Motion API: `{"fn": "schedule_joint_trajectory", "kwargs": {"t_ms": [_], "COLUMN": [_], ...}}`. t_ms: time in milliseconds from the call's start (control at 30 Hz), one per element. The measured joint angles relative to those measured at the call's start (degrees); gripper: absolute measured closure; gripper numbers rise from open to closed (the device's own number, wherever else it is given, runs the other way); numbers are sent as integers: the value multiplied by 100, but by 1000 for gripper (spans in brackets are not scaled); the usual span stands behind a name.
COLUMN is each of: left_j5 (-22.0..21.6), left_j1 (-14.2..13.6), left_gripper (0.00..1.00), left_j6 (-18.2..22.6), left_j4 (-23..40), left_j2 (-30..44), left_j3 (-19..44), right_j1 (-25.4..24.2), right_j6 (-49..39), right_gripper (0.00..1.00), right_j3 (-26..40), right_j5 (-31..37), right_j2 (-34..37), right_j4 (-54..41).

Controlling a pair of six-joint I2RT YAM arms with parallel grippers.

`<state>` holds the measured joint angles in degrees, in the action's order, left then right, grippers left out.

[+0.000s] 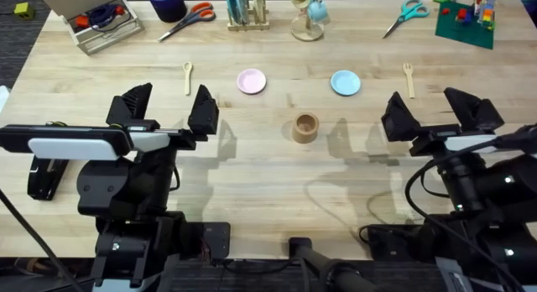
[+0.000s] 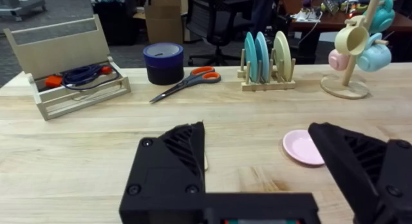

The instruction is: Pick up a utensil and set it on the pink plate, then put the other utensil in the container.

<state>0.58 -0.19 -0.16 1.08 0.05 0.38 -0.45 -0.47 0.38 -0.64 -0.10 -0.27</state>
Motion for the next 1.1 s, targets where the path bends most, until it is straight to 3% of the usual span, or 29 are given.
{"fn": "schedule_joint_trajectory", "kwargs": {"t_ms": [900, 1100], "left_j5": [0, 0], "left_j1": [0, 0], "left_gripper": [20, 20], "left_j6": [20, 20], "left_j4": [-19, 798], "left_j2": [0, 0], "left_j3": [13, 588], "right_j1": [-11, -11], "right_j6": [2, 2], "right_gripper": [6, 6], "right_j3": [0, 119], "right_j5": [-175, -186], "right_j2": [0, 2], "right_j4": [199, 56]}}
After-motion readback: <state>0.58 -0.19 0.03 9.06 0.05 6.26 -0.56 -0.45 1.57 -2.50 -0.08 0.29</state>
